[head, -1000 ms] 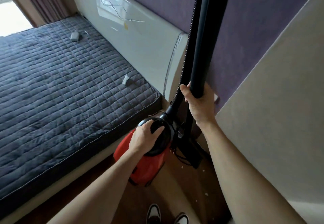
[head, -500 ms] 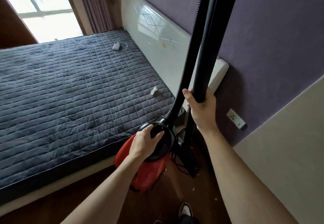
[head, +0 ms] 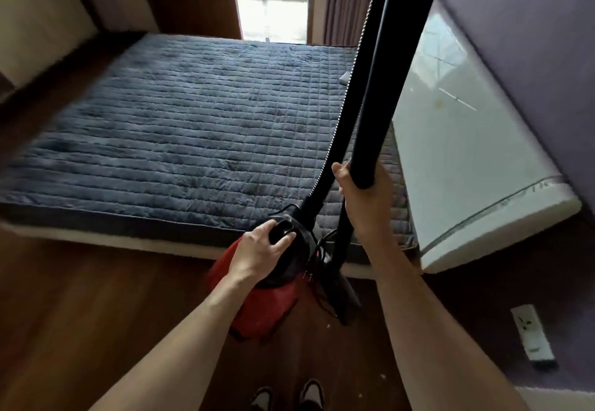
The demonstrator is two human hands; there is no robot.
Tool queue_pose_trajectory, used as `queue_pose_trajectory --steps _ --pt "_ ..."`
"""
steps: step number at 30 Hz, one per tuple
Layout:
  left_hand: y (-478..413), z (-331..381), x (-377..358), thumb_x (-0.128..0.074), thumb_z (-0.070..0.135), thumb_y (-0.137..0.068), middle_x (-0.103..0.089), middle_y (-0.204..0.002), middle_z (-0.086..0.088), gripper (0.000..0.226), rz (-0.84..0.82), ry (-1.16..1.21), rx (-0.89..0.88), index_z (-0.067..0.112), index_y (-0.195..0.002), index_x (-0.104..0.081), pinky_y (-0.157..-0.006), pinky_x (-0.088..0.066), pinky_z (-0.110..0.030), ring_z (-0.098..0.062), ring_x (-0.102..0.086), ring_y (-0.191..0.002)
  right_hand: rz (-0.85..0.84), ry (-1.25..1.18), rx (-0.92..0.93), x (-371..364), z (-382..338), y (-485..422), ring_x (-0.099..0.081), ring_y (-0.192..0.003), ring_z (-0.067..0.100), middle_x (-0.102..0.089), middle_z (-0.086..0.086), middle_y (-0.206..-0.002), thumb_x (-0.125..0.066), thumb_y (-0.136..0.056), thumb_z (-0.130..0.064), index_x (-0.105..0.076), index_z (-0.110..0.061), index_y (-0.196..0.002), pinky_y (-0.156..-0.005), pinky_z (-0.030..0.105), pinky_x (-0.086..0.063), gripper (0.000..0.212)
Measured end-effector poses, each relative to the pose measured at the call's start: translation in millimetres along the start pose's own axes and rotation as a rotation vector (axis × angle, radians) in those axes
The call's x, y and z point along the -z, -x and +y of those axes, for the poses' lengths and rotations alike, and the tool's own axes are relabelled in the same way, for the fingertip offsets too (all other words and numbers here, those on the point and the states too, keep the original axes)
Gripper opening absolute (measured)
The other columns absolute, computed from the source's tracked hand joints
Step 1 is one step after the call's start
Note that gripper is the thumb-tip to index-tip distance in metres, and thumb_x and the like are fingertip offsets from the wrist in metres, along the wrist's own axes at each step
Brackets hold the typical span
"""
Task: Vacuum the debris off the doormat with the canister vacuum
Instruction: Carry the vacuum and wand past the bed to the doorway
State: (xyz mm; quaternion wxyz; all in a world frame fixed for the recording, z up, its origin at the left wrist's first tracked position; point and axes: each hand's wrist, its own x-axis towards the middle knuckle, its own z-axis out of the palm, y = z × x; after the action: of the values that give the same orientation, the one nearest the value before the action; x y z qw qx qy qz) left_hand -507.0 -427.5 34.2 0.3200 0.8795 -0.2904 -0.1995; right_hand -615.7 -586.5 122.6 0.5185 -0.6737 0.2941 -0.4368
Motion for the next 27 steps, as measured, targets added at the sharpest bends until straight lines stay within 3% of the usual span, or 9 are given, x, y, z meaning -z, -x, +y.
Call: queue_pose_trajectory --steps 3,5,10,13,21,24,27 --pt "11.7 -12.6 15.3 -0.066 0.052 -0.091 -0.069 -0.075 0.006 0.027 0.087 0.037 0.073 0.025 -0.092 -0.064 -0.065 -0.043 -0.025 -0.016 -0.068 -0.076 -0.089 -0.047 -0.013 -26.2 1.8 -4.1 -0.053 -0.053 -0.001 -0.056 -0.002 -0.062 -0.076 -0.091 -0.006 -0.057 -0.016 -0.074 -0.056 0.011 -0.043 0.027" --pt "20.3 -23.4 25.6 -0.065 0.049 -0.092 -0.063 -0.068 0.010 0.025 0.146 0.034 0.103 0.026 -0.086 -0.062 -0.062 -0.042 -0.027 -0.015 -0.066 -0.071 -0.160 -0.068 -0.005 -44.4 2.6 -3.7 -0.052 -0.055 0.002 -0.056 -0.002 -0.063 -0.075 -0.091 -0.007 -0.056 -0.018 -0.073 -0.057 0.016 -0.045 0.029" --pt "47.4 -63.5 55.1 -0.064 0.049 -0.093 -0.072 -0.085 0.000 0.032 0.283 0.043 0.215 0.017 -0.096 -0.068 -0.071 -0.051 -0.034 -0.021 -0.069 -0.083 -0.357 -0.139 0.015 -108.3 -1.7 10.9 -0.052 -0.059 0.018 -0.057 0.008 -0.066 -0.075 -0.089 -0.017 -0.058 -0.014 -0.076 -0.056 0.031 -0.045 0.022" --pt "66.4 -94.0 76.0 -0.063 0.049 -0.093 -0.072 -0.088 -0.001 0.034 0.346 0.056 0.313 0.016 -0.099 -0.068 -0.073 -0.051 -0.035 -0.023 -0.068 -0.086 -0.478 -0.163 0.006 -149.1 -11.1 29.6 -0.051 -0.060 0.016 -0.056 0.004 -0.067 -0.076 -0.091 -0.013 -0.055 -0.024 -0.074 -0.059 0.028 -0.046 0.030" --pt "109.3 -177.1 132.6 -0.064 0.049 -0.092 -0.075 -0.098 -0.007 0.039 0.566 0.058 0.453 0.012 -0.104 -0.071 -0.083 -0.052 -0.037 -0.030 -0.069 -0.095 -0.753 -0.210 0.018 -262.8 -37.5 84.3 -0.052 -0.062 0.018 -0.057 0.007 -0.070 -0.074 -0.092 -0.012 -0.057 -0.021 -0.077 -0.059 0.032 -0.048 0.025" --pt "116.3 -217.2 159.3 -0.053 0.064 -0.084 -0.072 -0.089 -0.006 0.056 0.646 0.088 0.482 0.010 -0.093 -0.068 -0.082 -0.054 -0.041 -0.030 -0.068 -0.087 -0.809 -0.228 0.006 -314.4 -45.6 104.7 -0.052 -0.062 0.019 -0.057 0.009 -0.070 -0.075 -0.091 -0.014 -0.058 -0.024 -0.077 -0.060 0.032 -0.048 0.025" --pt "114.0 -272.3 185.9 -0.052 0.066 -0.084 -0.061 -0.070 0.008 0.041 0.701 0.152 0.462 0.027 -0.074 -0.056 -0.073 -0.055 -0.047 -0.026 -0.065 -0.071 -0.854 -0.231 -0.001 -373.6 -50.3 123.5 -0.053 -0.061 0.018 -0.056 0.009 -0.069 -0.075 -0.091 -0.012 -0.058 -0.024 -0.075 -0.059 0.029 -0.048 0.026"
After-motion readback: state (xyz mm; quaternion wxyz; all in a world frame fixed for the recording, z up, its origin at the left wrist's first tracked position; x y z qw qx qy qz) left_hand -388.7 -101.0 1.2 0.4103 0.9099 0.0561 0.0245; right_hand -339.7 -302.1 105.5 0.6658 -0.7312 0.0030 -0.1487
